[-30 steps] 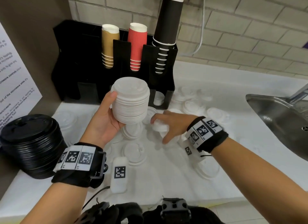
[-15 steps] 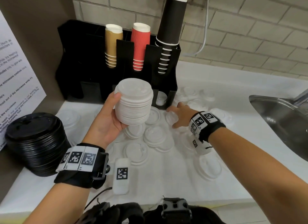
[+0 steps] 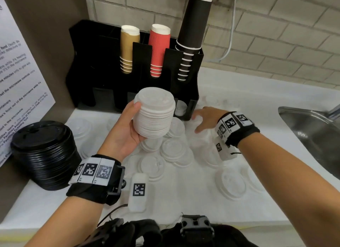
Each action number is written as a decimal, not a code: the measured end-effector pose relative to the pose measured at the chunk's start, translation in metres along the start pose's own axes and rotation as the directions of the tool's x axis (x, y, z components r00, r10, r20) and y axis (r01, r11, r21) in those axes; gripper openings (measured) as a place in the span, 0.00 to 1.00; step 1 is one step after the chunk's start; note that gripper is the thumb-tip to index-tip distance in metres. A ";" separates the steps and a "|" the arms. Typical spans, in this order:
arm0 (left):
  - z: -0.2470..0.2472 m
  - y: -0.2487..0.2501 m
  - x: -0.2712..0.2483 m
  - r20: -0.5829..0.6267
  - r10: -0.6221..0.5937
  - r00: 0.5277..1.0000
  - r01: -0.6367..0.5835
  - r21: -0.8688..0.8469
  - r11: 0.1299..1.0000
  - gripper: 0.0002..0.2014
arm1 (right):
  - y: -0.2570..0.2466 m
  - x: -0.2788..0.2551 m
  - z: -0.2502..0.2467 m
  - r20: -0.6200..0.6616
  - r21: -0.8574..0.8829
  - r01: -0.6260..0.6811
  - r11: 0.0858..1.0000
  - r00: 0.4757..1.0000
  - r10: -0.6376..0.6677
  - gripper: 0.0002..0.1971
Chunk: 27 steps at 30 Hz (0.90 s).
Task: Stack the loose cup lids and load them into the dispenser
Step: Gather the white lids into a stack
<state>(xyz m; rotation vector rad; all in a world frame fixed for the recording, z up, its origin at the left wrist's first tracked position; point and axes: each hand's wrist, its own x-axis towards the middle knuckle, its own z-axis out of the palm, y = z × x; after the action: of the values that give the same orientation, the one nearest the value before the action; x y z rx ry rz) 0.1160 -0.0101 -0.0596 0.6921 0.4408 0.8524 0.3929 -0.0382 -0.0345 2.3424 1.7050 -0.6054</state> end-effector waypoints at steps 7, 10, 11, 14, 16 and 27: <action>-0.001 -0.007 0.002 0.030 -0.040 0.999 0.039 0.016 0.999 0.34 | 0.005 0.016 0.029 0.052 -0.108 -0.047 0.993 0.997 0.053 0.40; -0.002 -0.006 0.004 0.080 -0.065 0.995 0.060 0.053 0.997 0.49 | 0.011 0.008 0.018 0.064 -0.002 -0.032 0.999 0.997 0.032 0.40; -0.002 -0.007 0.005 0.089 -0.065 0.994 0.060 0.054 0.997 0.54 | 0.014 0.002 0.011 0.067 0.066 -0.021 0.998 0.998 0.016 0.41; -0.002 -0.009 0.007 0.113 -0.069 0.991 0.064 0.048 0.997 0.55 | 0.018 -0.024 -0.010 0.013 0.289 0.019 0.957 1.000 -0.024 0.38; 0.001 -0.012 0.008 0.129 -0.076 0.989 0.070 0.050 0.996 0.52 | 0.016 -0.043 -0.018 -0.102 0.469 0.086 0.879 0.994 -0.043 0.33; 0.012 -0.030 0.014 0.208 -0.146 0.967 0.128 0.097 0.987 0.28 | -0.053 -0.115 0.011 -0.665 0.597 0.610 0.521 0.739 -0.102 0.18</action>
<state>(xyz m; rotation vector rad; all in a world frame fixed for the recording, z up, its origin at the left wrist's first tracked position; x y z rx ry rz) 0.1477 -0.0171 -0.0739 0.8118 0.3269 0.6232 0.3109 -0.1249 0.0091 2.9469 2.7391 -0.9988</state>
